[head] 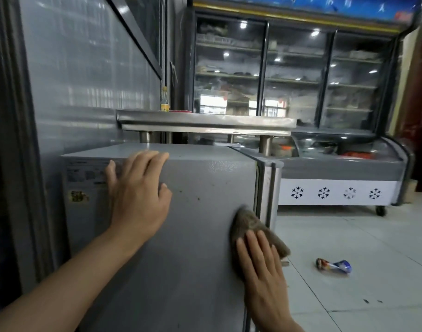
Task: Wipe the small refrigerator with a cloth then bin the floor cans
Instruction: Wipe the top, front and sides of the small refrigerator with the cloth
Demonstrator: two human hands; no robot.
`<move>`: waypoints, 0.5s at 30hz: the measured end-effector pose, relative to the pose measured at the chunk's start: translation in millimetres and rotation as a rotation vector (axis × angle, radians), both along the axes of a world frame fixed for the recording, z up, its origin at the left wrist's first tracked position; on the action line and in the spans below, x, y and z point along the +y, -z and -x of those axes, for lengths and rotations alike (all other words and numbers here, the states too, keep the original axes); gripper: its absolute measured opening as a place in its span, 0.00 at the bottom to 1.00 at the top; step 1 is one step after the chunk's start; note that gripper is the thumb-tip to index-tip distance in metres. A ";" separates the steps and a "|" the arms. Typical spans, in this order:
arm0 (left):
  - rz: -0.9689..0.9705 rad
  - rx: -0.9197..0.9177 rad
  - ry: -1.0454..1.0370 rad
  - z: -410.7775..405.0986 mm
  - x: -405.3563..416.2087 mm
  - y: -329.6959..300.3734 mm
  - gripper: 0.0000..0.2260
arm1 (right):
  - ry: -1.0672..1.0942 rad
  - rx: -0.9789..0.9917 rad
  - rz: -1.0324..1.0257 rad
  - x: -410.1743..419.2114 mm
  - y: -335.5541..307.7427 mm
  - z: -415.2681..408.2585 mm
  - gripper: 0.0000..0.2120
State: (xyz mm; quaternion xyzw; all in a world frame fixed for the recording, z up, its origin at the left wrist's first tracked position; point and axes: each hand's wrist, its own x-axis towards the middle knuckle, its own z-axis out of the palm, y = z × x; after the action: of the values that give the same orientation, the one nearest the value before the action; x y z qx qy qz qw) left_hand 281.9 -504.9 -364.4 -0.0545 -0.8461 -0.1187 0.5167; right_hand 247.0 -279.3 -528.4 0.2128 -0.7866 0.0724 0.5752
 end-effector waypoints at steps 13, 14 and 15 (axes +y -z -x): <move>0.023 -0.013 0.046 -1.7 -6.9 3.5 0.27 | -0.085 0.035 -0.079 -47.1 -57.2 15.1 0.26; 0.034 -0.019 0.055 -4.8 -9.2 4.2 0.28 | -0.086 0.017 -0.201 -44.4 -40.4 10.9 0.26; 0.043 -0.022 0.059 -8.7 -12.5 6.4 0.28 | -0.088 0.009 -0.294 -41.4 -30.7 7.3 0.27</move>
State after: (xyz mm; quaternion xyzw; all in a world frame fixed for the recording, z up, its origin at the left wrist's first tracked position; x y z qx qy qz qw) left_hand 290.7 -517.4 -370.8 -0.0893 -0.8521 -0.1161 0.5025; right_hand 239.7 -320.7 -497.7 0.3293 -0.7760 -0.0194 0.5376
